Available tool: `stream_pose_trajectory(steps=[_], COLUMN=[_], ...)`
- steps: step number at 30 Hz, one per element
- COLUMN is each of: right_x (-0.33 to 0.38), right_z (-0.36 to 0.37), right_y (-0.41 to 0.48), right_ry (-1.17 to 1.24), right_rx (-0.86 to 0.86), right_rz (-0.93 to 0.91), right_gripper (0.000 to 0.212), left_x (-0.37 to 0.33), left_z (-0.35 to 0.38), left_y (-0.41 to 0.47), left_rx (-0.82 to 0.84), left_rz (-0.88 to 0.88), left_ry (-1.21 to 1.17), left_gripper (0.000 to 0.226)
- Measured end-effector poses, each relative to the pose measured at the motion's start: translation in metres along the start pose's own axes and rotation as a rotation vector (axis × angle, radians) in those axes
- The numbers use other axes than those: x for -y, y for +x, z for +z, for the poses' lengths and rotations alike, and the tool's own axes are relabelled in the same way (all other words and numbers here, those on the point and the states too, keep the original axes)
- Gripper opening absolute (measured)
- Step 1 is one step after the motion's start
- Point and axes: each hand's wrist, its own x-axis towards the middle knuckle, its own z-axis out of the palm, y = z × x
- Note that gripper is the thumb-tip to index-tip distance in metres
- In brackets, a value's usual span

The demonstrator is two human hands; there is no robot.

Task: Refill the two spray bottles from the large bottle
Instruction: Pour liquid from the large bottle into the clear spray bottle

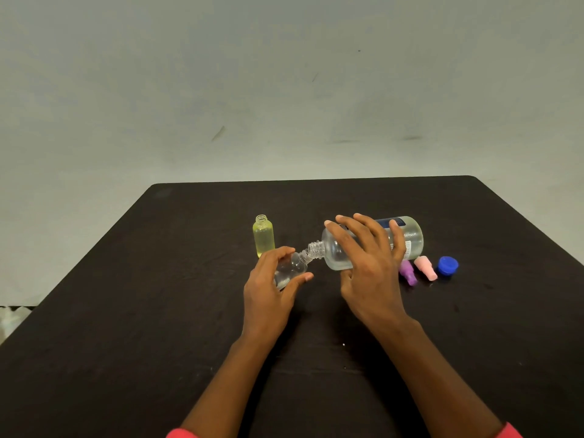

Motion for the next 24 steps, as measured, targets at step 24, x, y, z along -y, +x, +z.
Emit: stream_pose_trajectory(steps=[24], right_x=[0.0000], right_z=[0.0006], right_y=[0.0000], right_ry=[-0.002], right_rx=[-0.010], right_rz=[-0.003], right_gripper=[0.085], left_x=[0.0001], left_z=[-0.0001], left_y=[0.0008], left_rx=[-0.008], left_rz=[0.001], left_ry=[-0.009], left_gripper=[0.048])
